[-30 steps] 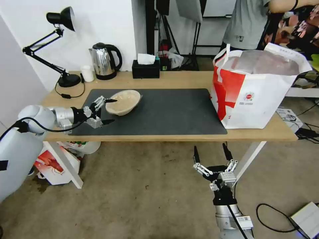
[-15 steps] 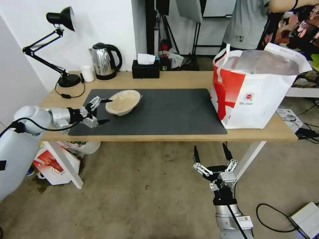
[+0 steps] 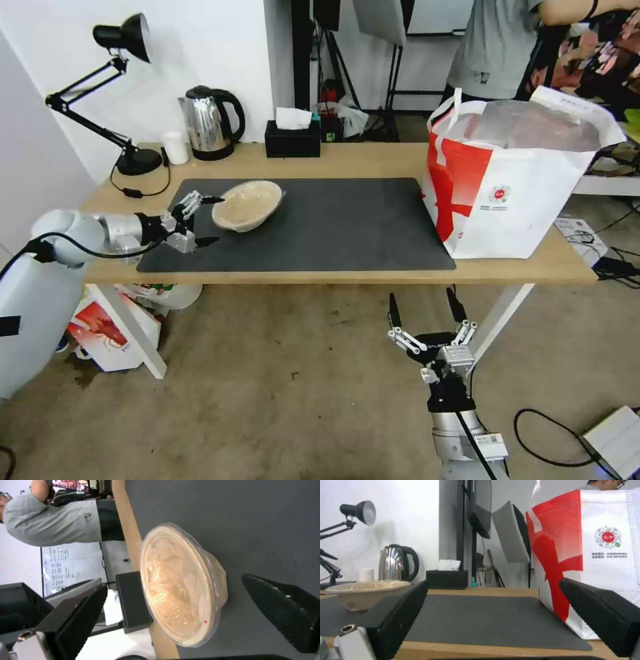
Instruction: Pick up the trash from the table and place it into the takeout bag.
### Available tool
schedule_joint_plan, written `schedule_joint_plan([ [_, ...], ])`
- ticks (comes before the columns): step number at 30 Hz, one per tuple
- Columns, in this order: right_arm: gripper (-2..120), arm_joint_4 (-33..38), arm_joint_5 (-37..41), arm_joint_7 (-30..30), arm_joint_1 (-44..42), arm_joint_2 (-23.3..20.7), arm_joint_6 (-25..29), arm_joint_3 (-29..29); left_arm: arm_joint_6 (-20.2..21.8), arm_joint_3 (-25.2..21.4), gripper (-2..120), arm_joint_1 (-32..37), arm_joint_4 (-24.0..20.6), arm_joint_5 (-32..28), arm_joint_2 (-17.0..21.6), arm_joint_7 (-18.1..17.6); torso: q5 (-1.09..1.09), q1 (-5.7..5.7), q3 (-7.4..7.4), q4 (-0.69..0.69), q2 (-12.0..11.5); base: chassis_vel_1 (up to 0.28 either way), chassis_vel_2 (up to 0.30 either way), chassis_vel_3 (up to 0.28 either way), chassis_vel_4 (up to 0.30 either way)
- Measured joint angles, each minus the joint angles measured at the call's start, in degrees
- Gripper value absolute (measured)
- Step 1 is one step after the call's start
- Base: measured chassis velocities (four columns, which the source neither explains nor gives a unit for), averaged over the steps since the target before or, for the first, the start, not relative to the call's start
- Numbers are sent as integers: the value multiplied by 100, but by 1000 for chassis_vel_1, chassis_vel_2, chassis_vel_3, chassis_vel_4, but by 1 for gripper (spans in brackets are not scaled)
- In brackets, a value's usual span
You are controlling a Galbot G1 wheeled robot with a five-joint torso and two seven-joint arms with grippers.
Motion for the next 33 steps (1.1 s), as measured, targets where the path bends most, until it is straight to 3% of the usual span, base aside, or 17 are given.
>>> schedule_joint_plan([
  [33,100,0,0,0,0,0,0,0,0,31,100,-284,407,357,-319,-3,0,0,0,0,0,0,0,0,0],
])
